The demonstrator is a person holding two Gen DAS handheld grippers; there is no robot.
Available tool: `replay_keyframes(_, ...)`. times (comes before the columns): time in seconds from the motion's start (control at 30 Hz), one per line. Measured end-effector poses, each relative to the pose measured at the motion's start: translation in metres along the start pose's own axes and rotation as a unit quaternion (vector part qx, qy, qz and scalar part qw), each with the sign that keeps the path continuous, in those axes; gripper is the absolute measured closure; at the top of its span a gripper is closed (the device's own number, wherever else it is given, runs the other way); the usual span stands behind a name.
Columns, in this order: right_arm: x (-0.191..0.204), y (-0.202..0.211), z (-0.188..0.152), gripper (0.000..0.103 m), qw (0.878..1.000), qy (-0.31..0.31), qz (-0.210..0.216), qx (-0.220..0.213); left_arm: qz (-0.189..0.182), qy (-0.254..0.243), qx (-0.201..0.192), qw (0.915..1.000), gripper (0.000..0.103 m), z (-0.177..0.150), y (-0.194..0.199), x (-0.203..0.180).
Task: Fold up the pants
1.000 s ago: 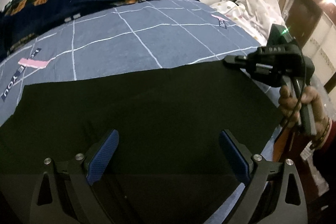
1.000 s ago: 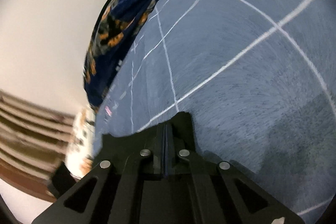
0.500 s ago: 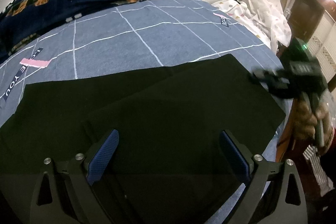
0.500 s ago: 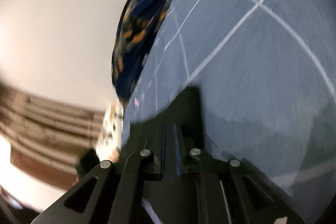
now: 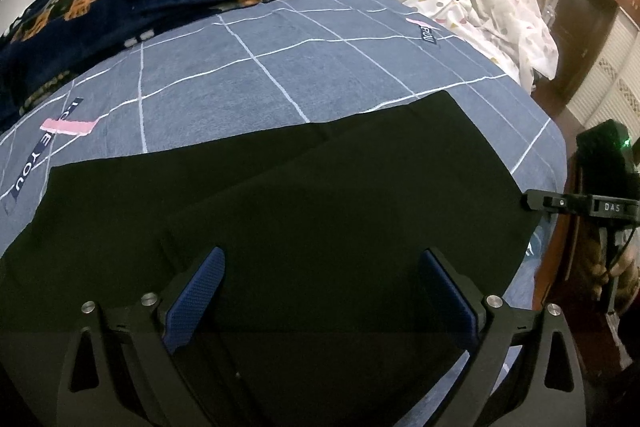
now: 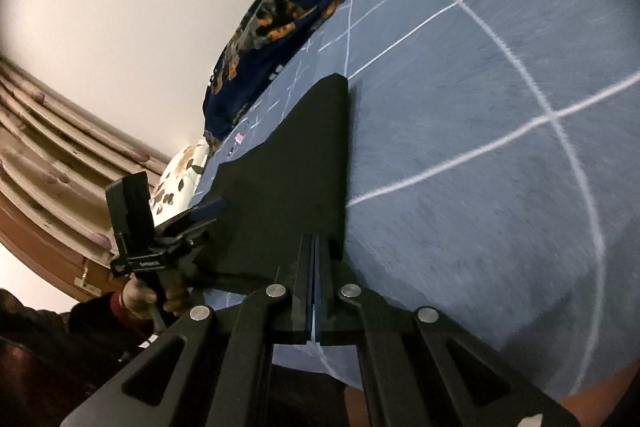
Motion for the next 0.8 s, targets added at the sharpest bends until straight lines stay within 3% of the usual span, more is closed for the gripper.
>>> replay_keyframes(0.17, 0.001, 0.001, 0.0, 0.103, 0.999, 0.015, -0.031, 0.0, -0.009, -0.001, -0.012, 0.9999, 0.005, -0.001, 0.002, 0.0)
replay_keyframes(0.3, 0.004, 0.0, 0.001, 0.103, 0.997, 0.032, -0.067, 0.016, -0.031, 0.047, -0.021, 0.9982, 0.005, 0.004, 0.017, 0.009)
replay_keyframes(0.4, 0.01, -0.001, 0.006, 0.102, 0.994, 0.046, -0.099, 0.033, -0.043, 0.083, -0.05, 0.9943, 0.005, 0.01, 0.05, 0.026)
replay_keyframes(0.43, 0.016, -0.001, 0.008, 0.094, 0.992, 0.056, -0.108, 0.034, -0.041, 0.086, -0.057, 0.9938, 0.005, 0.012, 0.06, 0.031)
replay_keyframes(0.5, 0.029, -0.001, 0.014, 0.092, 0.99, 0.071, -0.116, 0.033, -0.026, 0.09, -0.062, 0.9937, 0.005, 0.008, 0.081, 0.048)
replay_keyframes(0.67, 0.083, -0.015, 0.025, 0.091, 0.988, 0.116, -0.089, 0.04, 0.011, 0.13, -0.059, 0.9896, 0.005, -0.028, 0.149, 0.116)
replay_keyframes(0.77, 0.111, -0.03, 0.028, 0.081, 0.988, 0.132, -0.068, 0.051, 0.043, 0.197, -0.06, 0.9776, 0.005, -0.061, 0.198, 0.18)
replay_keyframes(0.8, 0.121, -0.038, 0.028, 0.079, 0.988, 0.135, -0.058, 0.055, 0.047, 0.239, -0.064, 0.9677, 0.006, -0.078, 0.217, 0.208)
Point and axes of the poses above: each gripper's, at about its wrist camera, not at the fingertips, and y roughly against the way its jaws point, x to its left, z to its top, the point moved 10 cm from there along -y, roughly the way its jaws point, and after that the axes turned 5 degrees about y, right-handed, at the moved point
